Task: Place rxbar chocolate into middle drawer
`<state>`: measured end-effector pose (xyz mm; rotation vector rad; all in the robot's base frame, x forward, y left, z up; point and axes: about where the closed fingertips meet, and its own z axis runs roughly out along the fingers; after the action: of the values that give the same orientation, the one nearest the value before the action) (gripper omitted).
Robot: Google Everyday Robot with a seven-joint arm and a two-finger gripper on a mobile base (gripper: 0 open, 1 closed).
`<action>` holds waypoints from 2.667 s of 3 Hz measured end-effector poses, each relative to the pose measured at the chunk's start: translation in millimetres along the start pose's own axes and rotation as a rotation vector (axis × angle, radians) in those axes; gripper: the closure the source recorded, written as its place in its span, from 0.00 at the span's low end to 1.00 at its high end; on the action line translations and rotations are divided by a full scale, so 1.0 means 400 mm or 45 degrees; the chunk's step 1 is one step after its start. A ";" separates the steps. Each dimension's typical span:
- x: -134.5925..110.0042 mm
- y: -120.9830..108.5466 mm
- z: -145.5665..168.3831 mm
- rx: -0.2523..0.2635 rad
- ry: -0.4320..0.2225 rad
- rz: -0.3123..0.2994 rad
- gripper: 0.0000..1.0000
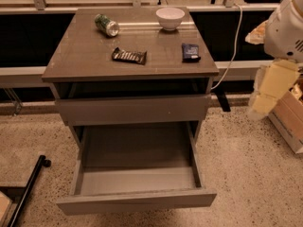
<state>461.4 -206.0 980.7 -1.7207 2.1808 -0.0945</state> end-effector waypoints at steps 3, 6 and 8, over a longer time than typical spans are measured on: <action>-0.145 -0.190 0.102 0.006 -0.203 0.054 0.00; -0.359 -0.265 0.350 -0.102 -0.510 0.222 0.00; -0.552 -0.399 0.488 -0.152 -0.680 0.275 0.00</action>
Offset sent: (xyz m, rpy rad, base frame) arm 0.1544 0.0693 -0.0104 0.2803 -0.0413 -0.0447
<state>714.5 -4.1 894.0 -1.3516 1.9703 0.5014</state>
